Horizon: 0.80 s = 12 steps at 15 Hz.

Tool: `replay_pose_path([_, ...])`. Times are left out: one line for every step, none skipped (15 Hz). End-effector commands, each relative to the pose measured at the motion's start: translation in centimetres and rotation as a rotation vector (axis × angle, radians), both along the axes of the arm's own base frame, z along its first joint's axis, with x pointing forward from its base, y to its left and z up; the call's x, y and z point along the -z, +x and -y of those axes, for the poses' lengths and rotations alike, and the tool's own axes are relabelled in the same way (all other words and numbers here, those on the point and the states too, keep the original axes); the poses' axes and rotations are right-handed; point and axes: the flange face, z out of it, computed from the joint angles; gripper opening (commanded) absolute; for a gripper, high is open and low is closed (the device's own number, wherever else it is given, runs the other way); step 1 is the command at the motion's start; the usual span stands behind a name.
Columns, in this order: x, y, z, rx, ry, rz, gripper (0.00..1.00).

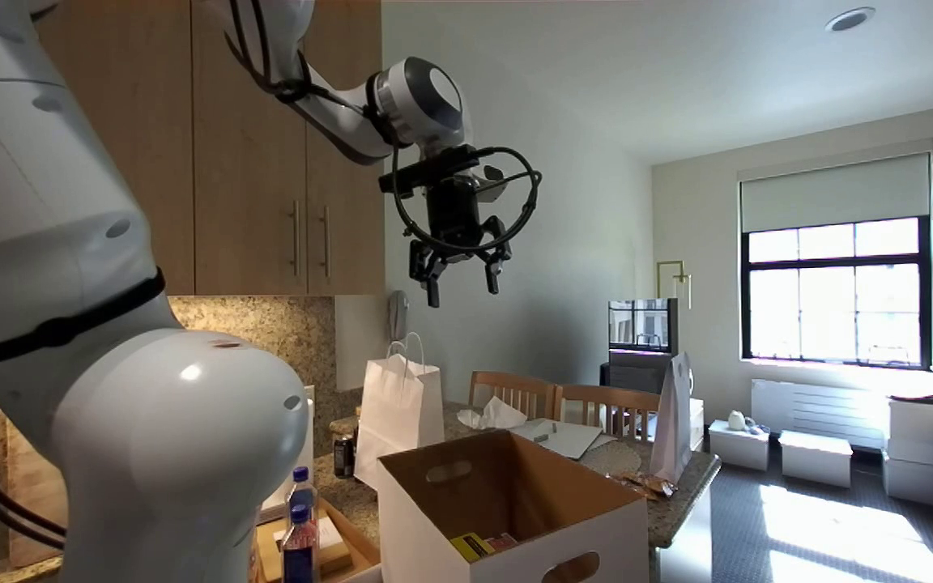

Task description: Put two empty water bottles inside the white storage box

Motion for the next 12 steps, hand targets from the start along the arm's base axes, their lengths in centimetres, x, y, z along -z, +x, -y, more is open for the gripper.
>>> replay_pose_path([-1.0,1.1,-2.9,-0.065,0.033,0.041,1.00])
replay_pose_path([-1.3,1.4,-4.6,-0.071,0.055,0.075,1.00])
replay_pose_path([-1.5,1.7,-6.1,-0.070,0.091,0.113,1.00])
replay_pose_path([-1.5,2.0,-8.4,-0.093,0.125,0.142,1.00])
replay_pose_path([-1.2,2.3,-11.0,-0.097,0.162,0.174,1.00])
replay_pose_path([-0.7,2.5,-13.3,-0.116,0.191,0.201,1.00])
replay_pose_path([-0.2,2.5,-16.1,-0.130,0.217,0.239,1.00])
replay_pose_path([0.5,2.5,-19.2,-0.145,0.246,0.267,1.00])
replay_pose_path([1.3,2.5,-21.8,-0.164,0.258,0.302,1.00])
replay_pose_path([2.1,2.6,-24.5,-0.174,0.268,0.348,1.00])
replay_pose_path([3.2,2.5,-27.4,-0.189,0.290,0.365,1.00])
replay_pose_path([4.2,2.3,-29.7,-0.205,0.307,0.378,1.00])
